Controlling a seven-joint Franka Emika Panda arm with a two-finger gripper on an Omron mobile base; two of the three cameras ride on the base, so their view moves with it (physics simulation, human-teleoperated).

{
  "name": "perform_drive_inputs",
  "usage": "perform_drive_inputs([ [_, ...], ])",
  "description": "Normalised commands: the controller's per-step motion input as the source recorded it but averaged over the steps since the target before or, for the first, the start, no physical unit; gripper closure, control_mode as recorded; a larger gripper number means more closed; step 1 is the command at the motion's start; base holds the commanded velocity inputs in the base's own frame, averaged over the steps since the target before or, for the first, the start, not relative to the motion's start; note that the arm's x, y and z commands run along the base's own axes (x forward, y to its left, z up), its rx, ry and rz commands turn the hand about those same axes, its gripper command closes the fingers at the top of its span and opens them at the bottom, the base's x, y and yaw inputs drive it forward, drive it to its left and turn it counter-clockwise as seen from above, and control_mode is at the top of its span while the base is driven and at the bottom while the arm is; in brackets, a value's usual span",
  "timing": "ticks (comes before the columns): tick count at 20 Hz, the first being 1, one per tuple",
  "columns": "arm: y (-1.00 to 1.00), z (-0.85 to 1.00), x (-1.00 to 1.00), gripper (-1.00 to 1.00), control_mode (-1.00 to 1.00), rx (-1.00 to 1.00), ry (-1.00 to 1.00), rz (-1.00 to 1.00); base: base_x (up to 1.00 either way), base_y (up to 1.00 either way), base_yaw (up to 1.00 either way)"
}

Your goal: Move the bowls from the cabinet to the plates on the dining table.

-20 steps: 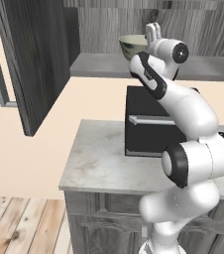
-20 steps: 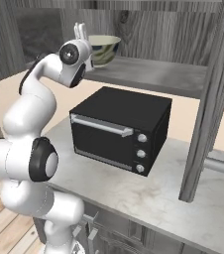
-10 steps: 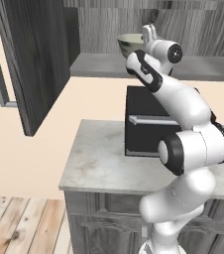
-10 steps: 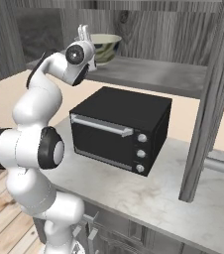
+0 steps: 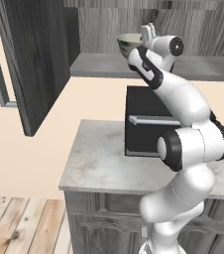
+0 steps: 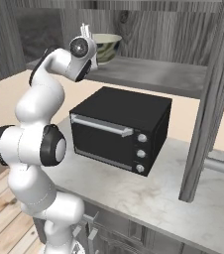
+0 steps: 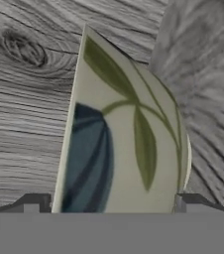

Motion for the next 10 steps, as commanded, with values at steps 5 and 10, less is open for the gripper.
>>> perform_drive_inputs([
  [5, 0.00, -0.30, -0.05, -1.00, -1.00, 0.02, 0.18, 0.04, 0.00, 0.00, 0.00],
  [10, 0.01, -0.40, -0.14, -1.00, -1.00, 0.02, 0.14, 0.04, 0.00, 0.00, 0.00],
])
